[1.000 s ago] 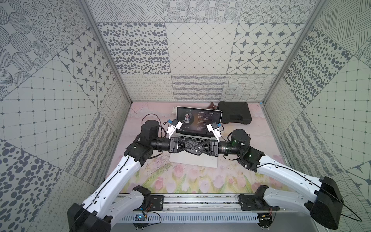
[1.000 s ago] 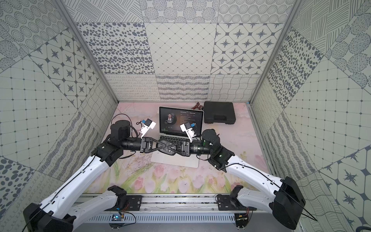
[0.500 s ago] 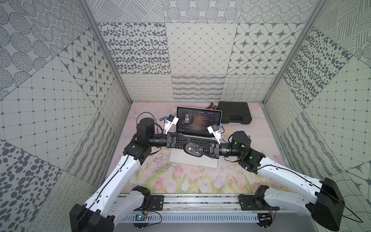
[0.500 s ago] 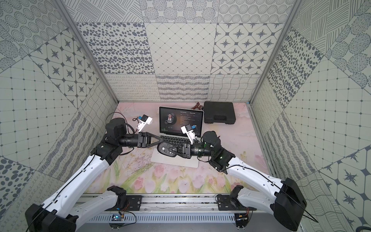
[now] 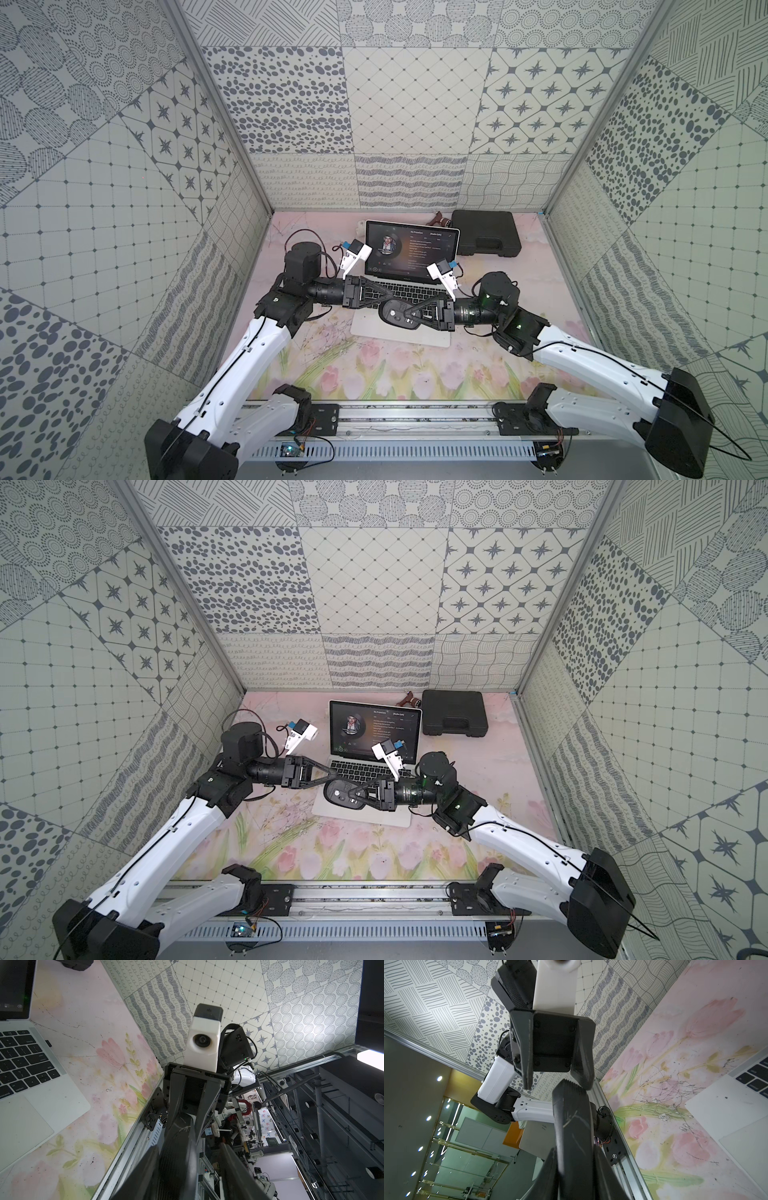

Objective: Remove the wireless mouse receiver from the laptop
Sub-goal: Adjust the mouse as needed.

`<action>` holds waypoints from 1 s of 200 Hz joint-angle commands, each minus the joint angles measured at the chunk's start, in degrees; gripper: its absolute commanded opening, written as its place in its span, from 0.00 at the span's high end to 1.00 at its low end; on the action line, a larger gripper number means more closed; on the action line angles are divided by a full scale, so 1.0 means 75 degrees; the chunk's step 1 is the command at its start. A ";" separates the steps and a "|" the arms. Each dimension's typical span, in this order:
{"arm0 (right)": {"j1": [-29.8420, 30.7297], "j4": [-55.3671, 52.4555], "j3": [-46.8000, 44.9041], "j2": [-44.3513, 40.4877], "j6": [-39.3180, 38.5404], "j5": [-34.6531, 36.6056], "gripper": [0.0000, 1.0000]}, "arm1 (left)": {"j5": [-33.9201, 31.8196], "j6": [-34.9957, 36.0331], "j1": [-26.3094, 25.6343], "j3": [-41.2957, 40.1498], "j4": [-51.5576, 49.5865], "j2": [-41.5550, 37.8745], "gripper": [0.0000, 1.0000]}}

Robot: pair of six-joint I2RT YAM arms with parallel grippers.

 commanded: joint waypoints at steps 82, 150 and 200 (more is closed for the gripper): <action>-0.0206 -0.1074 0.1085 0.0110 -0.1002 -0.0845 0.88 | 0.0478 0.1609 -0.0584 0.0338 -0.1467 0.0173 0.63; -0.0713 -0.2348 0.2074 0.0619 -0.1690 -0.1804 0.90 | 0.0723 0.1074 -0.0617 -0.0087 -0.0804 -0.0124 0.52; -0.0728 -0.2801 0.2466 0.0956 -0.1989 -0.2254 0.92 | 0.0650 0.1211 -0.0624 0.0070 -0.0874 0.0001 0.46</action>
